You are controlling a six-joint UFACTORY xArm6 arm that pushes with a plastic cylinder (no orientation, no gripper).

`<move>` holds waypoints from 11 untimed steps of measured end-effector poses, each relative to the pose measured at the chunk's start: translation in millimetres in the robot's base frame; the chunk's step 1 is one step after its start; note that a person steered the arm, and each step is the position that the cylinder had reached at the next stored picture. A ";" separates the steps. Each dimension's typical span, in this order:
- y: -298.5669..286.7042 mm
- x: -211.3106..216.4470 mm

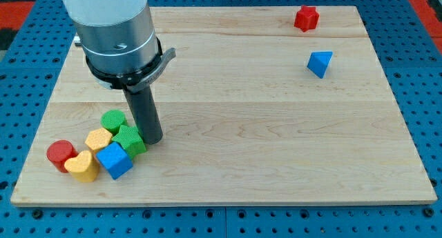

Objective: Move your arm closer to the blue triangle

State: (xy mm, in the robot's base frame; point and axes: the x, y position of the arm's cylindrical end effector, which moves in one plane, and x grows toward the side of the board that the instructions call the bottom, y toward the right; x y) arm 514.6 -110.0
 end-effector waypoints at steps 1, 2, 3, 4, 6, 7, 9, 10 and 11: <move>5.3 -8.5; 31.3 -44.8; 31.5 -75.3; 31.5 -115.0; 31.5 -186.1; 35.2 -226.2; 81.8 -271.3; 101.9 -281.0; 111.5 -285.8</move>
State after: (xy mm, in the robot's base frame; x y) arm 228.8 1.5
